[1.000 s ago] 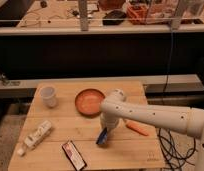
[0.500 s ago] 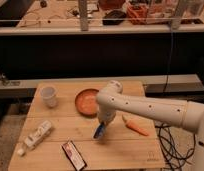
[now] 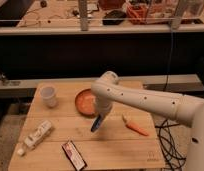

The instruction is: Place the white sponge in the ceramic cup

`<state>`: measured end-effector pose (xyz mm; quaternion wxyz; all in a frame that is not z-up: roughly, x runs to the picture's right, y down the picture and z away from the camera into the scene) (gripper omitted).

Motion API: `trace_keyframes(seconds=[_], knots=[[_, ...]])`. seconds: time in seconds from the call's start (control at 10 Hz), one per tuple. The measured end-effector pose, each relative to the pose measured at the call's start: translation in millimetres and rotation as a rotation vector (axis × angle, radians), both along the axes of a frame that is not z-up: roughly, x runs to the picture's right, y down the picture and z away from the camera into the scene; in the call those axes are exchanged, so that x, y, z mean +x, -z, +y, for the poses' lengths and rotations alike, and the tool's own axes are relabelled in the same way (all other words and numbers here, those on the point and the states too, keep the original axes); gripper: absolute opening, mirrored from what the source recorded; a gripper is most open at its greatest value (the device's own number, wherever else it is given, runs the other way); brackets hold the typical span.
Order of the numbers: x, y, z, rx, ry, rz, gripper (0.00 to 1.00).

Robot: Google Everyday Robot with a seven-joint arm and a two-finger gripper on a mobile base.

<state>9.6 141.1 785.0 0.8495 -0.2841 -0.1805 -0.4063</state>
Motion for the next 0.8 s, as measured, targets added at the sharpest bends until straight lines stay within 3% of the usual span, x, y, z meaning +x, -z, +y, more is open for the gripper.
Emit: trace_keyframes(seconds=[0.8], knots=[[-34,-1.5,-55,0.055,0.046,-0.011,0.01]])
